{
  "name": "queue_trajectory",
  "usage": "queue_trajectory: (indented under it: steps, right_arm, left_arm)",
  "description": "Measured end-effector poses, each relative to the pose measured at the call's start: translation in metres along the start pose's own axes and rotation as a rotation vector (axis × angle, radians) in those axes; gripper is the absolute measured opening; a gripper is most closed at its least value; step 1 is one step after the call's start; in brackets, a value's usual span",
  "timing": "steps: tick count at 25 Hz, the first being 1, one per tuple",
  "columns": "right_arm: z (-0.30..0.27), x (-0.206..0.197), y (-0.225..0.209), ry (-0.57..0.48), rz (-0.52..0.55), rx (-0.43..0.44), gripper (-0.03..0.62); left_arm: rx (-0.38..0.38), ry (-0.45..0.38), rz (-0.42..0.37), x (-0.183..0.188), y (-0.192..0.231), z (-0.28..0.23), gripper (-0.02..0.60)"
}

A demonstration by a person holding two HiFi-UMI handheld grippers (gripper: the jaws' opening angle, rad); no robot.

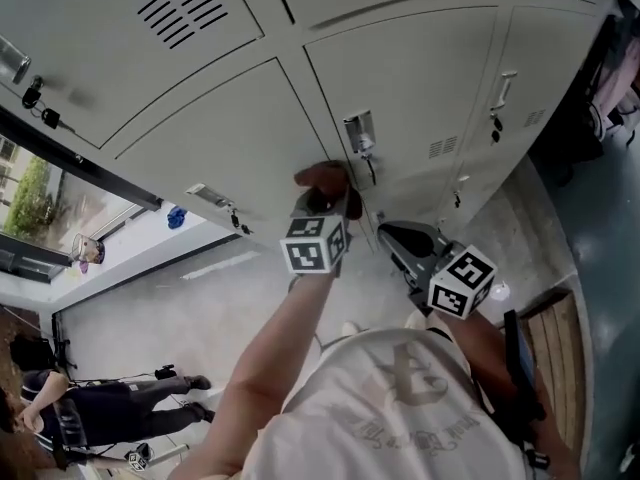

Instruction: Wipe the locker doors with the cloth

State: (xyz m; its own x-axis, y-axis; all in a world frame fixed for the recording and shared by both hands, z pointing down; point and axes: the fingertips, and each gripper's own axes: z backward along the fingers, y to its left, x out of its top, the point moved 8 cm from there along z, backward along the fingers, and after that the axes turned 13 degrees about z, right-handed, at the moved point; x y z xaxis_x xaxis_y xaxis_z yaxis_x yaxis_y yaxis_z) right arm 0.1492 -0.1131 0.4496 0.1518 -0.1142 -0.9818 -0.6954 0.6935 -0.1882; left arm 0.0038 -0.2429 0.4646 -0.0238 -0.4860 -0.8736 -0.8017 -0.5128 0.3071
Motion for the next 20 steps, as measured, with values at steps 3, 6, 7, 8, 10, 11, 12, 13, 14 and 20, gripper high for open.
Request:
queue_trajectory:
  steps: [3, 6, 7, 8, 10, 11, 12, 13, 14, 20]
  right_arm:
    - [0.005, 0.0, -0.004, -0.001, 0.001, -0.015, 0.009]
    - [0.007, -0.001, -0.007, -0.004, 0.002, -0.024, 0.009]
    - [0.006, -0.002, -0.007, -0.003, 0.001, -0.024, 0.009]
    - [0.005, -0.002, -0.006, -0.001, -0.001, -0.023, 0.009]
    - [0.003, -0.002, -0.005, 0.003, -0.002, -0.019, 0.009]
    - [0.002, -0.002, -0.005, 0.005, -0.002, -0.017, 0.009]
    - [0.0, -0.001, -0.004, 0.006, -0.001, -0.014, 0.009]
    - [-0.002, -0.001, -0.003, 0.007, 0.0, -0.009, 0.009]
    - [-0.004, -0.001, -0.002, 0.008, 0.002, -0.003, 0.009]
    - [-0.014, -0.005, 0.004, 0.02, 0.005, 0.024, 0.009]
  left_arm:
    - [0.005, 0.036, -0.043, -0.007, -0.003, -0.01, 0.084]
    - [0.019, 0.055, -0.036, -0.014, 0.001, -0.013, 0.084]
    - [0.026, 0.054, -0.03, -0.016, 0.004, -0.012, 0.084]
    - [0.034, 0.052, -0.026, -0.017, 0.007, -0.01, 0.084]
    - [0.054, 0.047, -0.023, -0.02, 0.014, -0.007, 0.084]
    - [0.067, 0.047, -0.022, -0.022, 0.018, -0.005, 0.084]
    - [0.082, 0.049, -0.019, -0.025, 0.022, -0.003, 0.084]
    - [0.097, 0.051, -0.015, -0.028, 0.027, -0.001, 0.083]
    - [0.112, 0.051, -0.008, -0.03, 0.034, 0.002, 0.084]
    - [0.194, 0.05, 0.042, -0.046, 0.073, 0.024, 0.084]
